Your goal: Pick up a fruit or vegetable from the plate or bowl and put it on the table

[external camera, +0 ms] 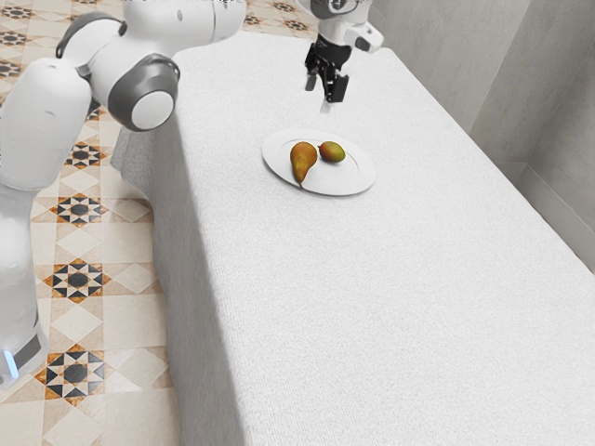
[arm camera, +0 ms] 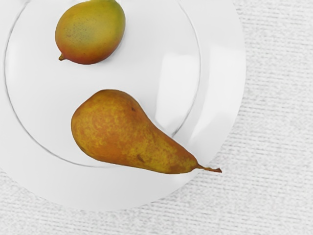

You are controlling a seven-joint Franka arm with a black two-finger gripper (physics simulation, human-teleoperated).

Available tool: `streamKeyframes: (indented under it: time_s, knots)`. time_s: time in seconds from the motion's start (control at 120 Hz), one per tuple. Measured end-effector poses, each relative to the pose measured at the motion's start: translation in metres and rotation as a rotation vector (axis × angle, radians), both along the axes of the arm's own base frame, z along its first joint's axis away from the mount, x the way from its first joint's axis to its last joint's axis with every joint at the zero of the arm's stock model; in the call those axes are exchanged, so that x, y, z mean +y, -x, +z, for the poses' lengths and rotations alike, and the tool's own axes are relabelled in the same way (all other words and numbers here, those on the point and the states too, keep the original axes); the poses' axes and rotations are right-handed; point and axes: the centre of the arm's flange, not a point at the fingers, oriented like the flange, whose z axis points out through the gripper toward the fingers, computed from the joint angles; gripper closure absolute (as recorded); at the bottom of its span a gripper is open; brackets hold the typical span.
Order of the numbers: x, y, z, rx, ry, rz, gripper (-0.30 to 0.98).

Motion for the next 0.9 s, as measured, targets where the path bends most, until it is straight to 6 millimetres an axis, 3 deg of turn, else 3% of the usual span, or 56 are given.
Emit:
streamKeyframes:
  time_s: [0.1, 0.167, 0.267, 0.45, 0.617, 0.9]
  knots:
    - [0.005, -0.007, -0.014, -0.003, 0.006, -0.091, 0.00]
    - [0.023, -0.006, -0.023, -0.001, 0.004, -0.120, 0.00]
    - [0.066, 0.006, -0.035, 0.007, 0.000, -0.128, 0.00]
    - [0.105, 0.018, -0.044, 0.006, -0.015, -0.178, 0.00]
    - [0.114, 0.005, -0.059, -0.029, -0.039, -0.248, 0.00]
    - [0.107, -0.033, -0.079, -0.176, -0.072, -0.337, 0.00]
